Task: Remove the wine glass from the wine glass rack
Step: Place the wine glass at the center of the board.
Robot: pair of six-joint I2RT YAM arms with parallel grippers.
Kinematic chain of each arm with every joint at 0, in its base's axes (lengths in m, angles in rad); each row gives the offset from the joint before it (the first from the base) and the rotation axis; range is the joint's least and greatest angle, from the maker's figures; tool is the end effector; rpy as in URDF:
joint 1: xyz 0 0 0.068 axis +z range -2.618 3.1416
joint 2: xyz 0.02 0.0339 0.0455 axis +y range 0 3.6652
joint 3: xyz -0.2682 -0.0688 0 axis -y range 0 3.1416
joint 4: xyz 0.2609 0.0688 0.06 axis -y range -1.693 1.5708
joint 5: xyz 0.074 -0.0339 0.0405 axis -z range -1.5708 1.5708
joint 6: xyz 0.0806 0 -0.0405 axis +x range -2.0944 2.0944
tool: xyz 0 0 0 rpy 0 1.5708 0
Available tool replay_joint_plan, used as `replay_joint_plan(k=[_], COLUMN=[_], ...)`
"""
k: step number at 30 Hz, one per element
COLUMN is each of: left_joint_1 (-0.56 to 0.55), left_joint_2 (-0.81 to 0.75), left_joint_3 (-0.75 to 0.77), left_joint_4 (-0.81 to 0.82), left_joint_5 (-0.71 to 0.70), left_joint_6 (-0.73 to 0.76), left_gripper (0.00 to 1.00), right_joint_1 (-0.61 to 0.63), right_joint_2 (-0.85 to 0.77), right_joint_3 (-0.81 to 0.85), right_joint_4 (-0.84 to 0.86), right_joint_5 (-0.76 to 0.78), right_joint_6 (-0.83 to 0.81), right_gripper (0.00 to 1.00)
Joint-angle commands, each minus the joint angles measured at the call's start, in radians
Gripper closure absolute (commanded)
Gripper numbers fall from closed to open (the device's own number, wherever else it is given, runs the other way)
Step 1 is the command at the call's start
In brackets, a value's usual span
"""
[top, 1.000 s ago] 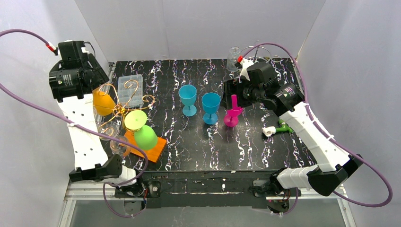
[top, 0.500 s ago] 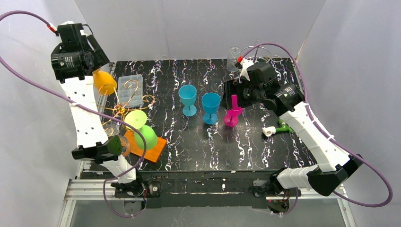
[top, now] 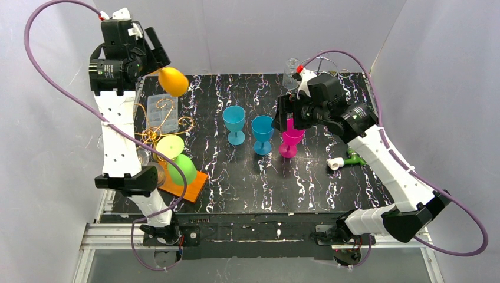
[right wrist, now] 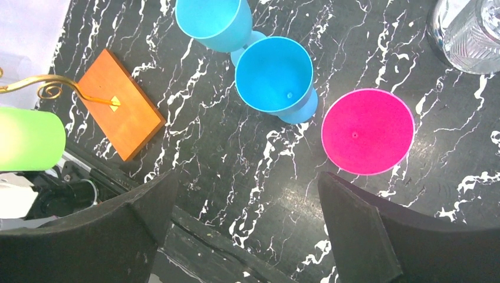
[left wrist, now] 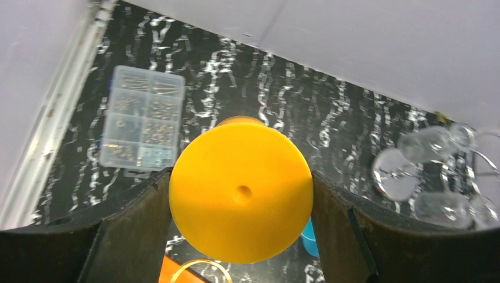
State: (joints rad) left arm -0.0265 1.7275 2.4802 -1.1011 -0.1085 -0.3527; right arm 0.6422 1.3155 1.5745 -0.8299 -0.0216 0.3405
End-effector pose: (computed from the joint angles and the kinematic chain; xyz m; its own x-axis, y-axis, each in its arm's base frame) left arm 0.3562 -0.0007 0.5479 -0.2942 -0.3357 -0.8948 -0.1887 0.9383 -0.2900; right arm 0.2545 0.1926 0.4143 -0.6127 -0.0414 -0.7892 -0.4336 0.8525 0.2920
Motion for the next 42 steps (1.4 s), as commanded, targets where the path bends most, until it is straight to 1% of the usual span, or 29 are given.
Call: replay_joint_plan(k=[1,7,14,17,23,26,31,35,39,42], left_joint_1=[-0.021,-0.023,-0.023,-0.023,-0.023,-0.024,-0.023,-0.023,-0.023,-0.023], left_joint_2=[-0.078,-0.176,-0.285,-0.319,-0.399,-0.426,-0.443,-0.451,-0.465,-0.470], left_joint_3=[-0.005,-0.101,-0.197,-0.231,-0.338,-0.385,-0.447,-0.493,-0.546,-0.574], left_joint_4=[0.044,0.052,0.052,0.052,0.129,0.176,0.257,0.317,0.400,0.437], left_joint_5=[0.101,0.199,0.292,0.355,0.499,0.566,0.666,0.716,0.770,0.795], left_joint_6=[-0.054,-0.077,-0.110,-0.140,-0.242,-0.293,-0.381,-0.440,-0.504,-0.533], left_gripper=[0.38,0.38,0.38,0.38,0.38,0.38,0.38,0.38,0.38,0.38], right_joint_1=[0.005,0.005,0.004,0.004,0.003,0.003,0.003,0.003,0.001,0.002], right_joint_2=[0.004,0.005,-0.004,-0.004,-0.021,-0.034,-0.056,-0.065,-0.055,-0.038], right_joint_3=[0.042,0.023,-0.042,-0.074,-0.182,-0.234,-0.296,-0.344,-0.372,-0.377], right_joint_4=[0.099,0.185,0.346,0.426,0.677,0.857,1.081,1.218,1.321,1.368], right_joint_5=[0.009,-0.035,-0.129,-0.179,-0.283,-0.324,-0.353,-0.368,-0.385,-0.402], right_joint_6=[0.034,0.068,0.143,0.188,0.321,0.410,0.566,0.665,0.745,0.792], right_gripper=[0.02,0.01,0.02,0.02,0.02,0.02,0.01,0.02,0.05,0.17])
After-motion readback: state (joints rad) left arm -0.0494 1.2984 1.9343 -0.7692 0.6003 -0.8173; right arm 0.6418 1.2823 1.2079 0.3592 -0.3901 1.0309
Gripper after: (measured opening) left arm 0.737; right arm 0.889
